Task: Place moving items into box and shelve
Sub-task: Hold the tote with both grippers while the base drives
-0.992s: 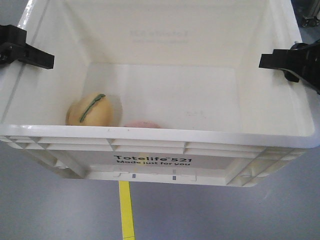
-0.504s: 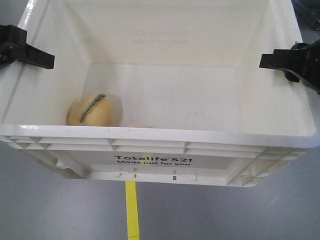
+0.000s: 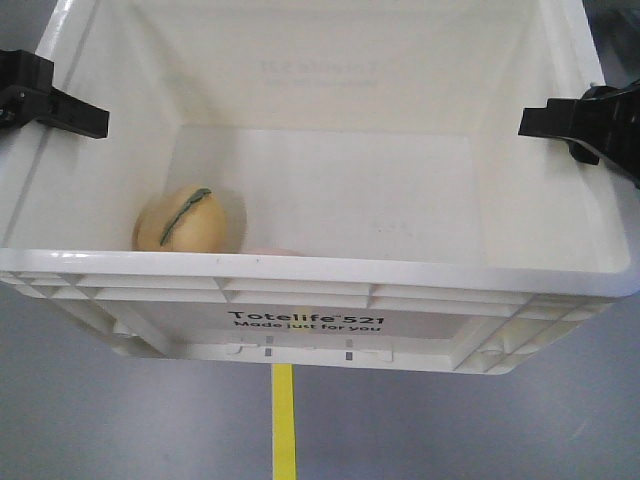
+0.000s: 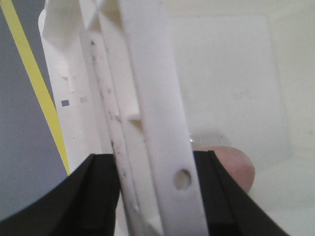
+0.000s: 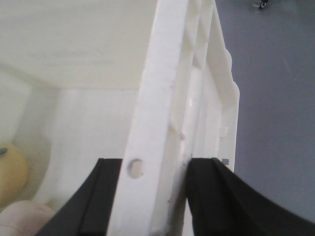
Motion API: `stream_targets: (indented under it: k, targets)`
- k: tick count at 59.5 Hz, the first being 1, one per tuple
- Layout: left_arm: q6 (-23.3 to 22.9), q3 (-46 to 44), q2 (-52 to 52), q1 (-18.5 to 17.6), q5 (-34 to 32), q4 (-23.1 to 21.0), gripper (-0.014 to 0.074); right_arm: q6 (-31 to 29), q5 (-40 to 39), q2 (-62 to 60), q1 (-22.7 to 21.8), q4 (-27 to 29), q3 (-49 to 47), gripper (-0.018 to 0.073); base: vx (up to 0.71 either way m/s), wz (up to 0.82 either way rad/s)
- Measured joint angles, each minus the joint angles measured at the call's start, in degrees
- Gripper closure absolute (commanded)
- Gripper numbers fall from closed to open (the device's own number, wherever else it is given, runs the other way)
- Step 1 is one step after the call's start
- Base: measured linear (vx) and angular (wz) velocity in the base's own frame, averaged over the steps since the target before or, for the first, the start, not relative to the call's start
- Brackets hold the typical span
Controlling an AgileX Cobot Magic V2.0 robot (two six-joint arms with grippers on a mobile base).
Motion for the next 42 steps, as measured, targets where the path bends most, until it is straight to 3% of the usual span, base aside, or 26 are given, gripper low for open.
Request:
stream_targets:
  k: [42]
  targets:
    - [-0.1,0.0,0.0,0.0,0.1,0.0,0.0600,0.0,0.0,0.0,0.0,0.0,0.0,0.0565,0.19,0.09]
